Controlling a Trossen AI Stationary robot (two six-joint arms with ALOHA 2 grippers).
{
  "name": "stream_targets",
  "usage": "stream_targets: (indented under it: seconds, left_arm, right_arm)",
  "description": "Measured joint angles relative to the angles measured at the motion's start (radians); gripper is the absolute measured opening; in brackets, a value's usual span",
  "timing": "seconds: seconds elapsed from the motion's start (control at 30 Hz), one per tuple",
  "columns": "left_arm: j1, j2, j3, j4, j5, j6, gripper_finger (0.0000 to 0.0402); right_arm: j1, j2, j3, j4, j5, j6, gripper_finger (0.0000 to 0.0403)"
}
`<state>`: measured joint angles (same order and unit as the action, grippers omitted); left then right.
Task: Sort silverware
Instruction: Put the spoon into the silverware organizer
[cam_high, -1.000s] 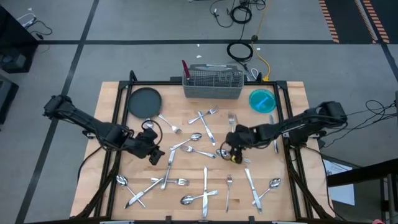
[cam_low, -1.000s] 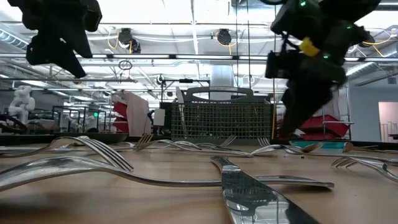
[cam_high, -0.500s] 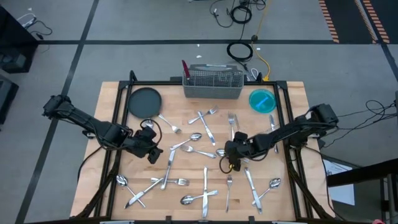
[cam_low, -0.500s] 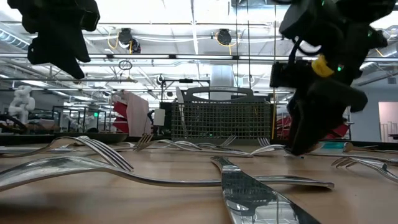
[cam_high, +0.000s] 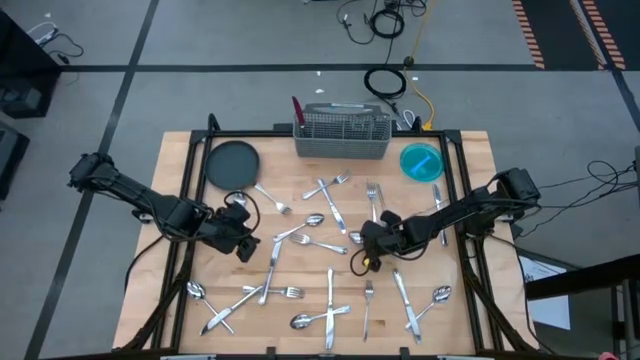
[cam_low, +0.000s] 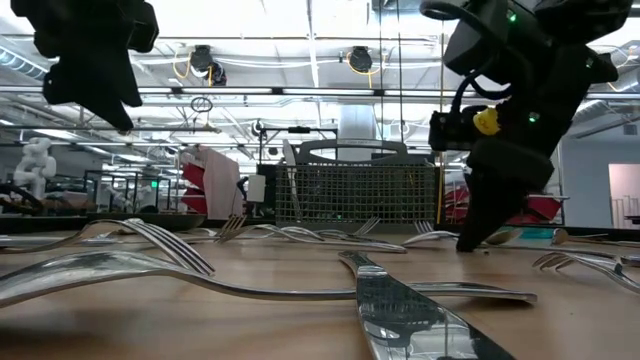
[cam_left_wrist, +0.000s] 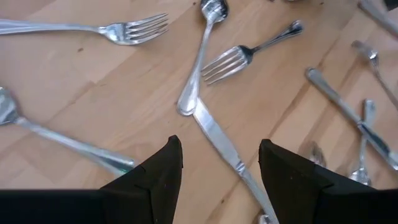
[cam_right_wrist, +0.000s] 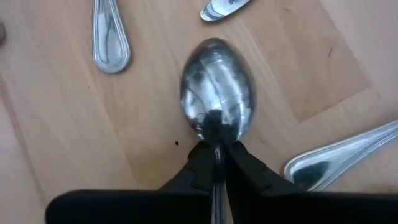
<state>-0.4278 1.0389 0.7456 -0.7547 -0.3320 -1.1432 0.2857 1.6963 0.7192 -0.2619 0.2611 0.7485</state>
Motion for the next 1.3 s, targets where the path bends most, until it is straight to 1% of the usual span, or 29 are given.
stream_targets:
  seconds: [0.1,0.27,0.33,0.53,0.63,0.7,0.73,0.87,0.93,1.0,1.07,1.13,1.2,1.3]
  left_arm:
    - [0.0,0.0,0.0,-0.001,-0.009,0.005,0.0212]
    - [0.0,0.0,0.0,-0.003,-0.04,0.024,0.0212]
    - [0.0,0.0,0.0,-0.005,-0.057,0.037,0.0212]
    - [0.0,0.0,0.0,-0.016,-0.094,0.053,0.0212]
    - [0.0,0.0,0.0,-0.015,-0.115,0.058,0.0212]
    - [0.0,0.0,0.0,-0.015,-0.155,0.052,0.0212]
    - [0.0,0.0,0.0,-0.014,-0.174,0.053,0.0212]
    - [0.0,-0.001,0.0,-0.012,-0.273,0.052,0.0212]
    - [0.0,-0.001,0.0,-0.008,-0.321,0.052,0.0212]
    - [0.0,-0.001,0.0,-0.005,-0.357,0.052,0.0212]
    - [0.0,-0.001,0.0,-0.002,-0.382,0.052,0.0212]
    - [0.0,-0.001,0.0,-0.002,-0.399,0.052,0.0212]
    - [0.0,-0.001,0.0,-0.002,-0.421,0.051,0.0212]
    - [0.0,-0.002,0.0,-0.002,-0.46,0.051,0.0212]
  right_arm:
    - [-0.005,-0.024,0.001,0.002,-0.035,0.045,0.0006]
    - [-0.007,-0.112,0.023,-0.024,-0.03,0.036,0.0003]
    - [-0.016,-0.151,0.039,-0.005,-0.018,0.033,0.0002]
    - [-0.025,-0.26,0.057,-0.002,0.091,0.018,0.0002]
    - [-0.045,-0.317,0.063,0.015,0.197,0.005,0.0001]
    - [-0.075,-0.353,0.063,0.075,0.271,-0.047,0.0001]
    - [-0.098,-0.373,0.063,0.139,0.298,-0.086,0.0001]
    - [-0.215,-0.415,0.068,0.42,0.333,-0.314,0.0001]
    - [-0.293,-0.415,0.068,0.566,0.294,-0.421,0.0001]
    - [-0.385,-0.407,0.068,0.719,0.192,-0.487,0.0]
    - [-0.474,-0.38,0.069,0.86,0.068,-0.523,0.0]
    - [-0.551,-0.344,0.069,0.959,-0.02,-0.543,0.0]
    - [-0.619,-0.309,0.068,1.054,-0.065,-0.564,0.0]
    - [-0.732,-0.231,0.068,1.267,-0.18,-0.52,0.0]
